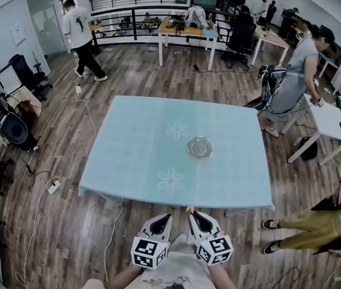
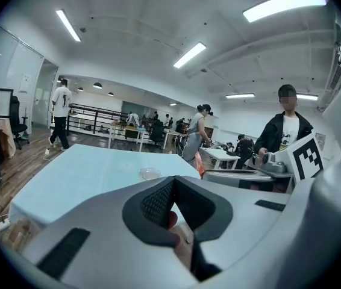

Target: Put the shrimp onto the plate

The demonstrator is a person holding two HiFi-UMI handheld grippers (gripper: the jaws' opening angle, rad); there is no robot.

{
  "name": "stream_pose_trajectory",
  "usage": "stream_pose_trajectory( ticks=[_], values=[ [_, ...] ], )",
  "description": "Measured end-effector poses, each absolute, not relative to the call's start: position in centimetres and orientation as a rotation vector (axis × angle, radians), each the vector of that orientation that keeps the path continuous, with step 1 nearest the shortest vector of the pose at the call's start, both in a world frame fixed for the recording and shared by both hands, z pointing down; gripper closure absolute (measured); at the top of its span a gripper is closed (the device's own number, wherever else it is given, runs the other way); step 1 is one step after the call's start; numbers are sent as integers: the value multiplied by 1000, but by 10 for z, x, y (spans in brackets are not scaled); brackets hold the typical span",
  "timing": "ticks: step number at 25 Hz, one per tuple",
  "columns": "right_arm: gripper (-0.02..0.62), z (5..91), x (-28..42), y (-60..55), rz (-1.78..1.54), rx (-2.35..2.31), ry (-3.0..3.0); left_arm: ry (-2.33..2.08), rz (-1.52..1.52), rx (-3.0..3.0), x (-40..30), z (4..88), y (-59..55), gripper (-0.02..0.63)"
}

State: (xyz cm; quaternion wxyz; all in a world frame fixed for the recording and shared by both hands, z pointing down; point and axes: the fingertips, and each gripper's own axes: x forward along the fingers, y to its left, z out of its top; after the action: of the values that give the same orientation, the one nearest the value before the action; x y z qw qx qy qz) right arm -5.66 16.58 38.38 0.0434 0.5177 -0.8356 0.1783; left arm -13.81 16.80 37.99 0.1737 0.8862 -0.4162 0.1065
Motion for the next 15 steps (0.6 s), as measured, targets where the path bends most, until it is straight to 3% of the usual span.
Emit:
stream_pose_trajectory(
  ticks=[15],
  values=[
    [540, 401, 8, 128, 608, 1673, -2516, -1083, 405, 2521, -65, 402, 136, 598]
  ],
)
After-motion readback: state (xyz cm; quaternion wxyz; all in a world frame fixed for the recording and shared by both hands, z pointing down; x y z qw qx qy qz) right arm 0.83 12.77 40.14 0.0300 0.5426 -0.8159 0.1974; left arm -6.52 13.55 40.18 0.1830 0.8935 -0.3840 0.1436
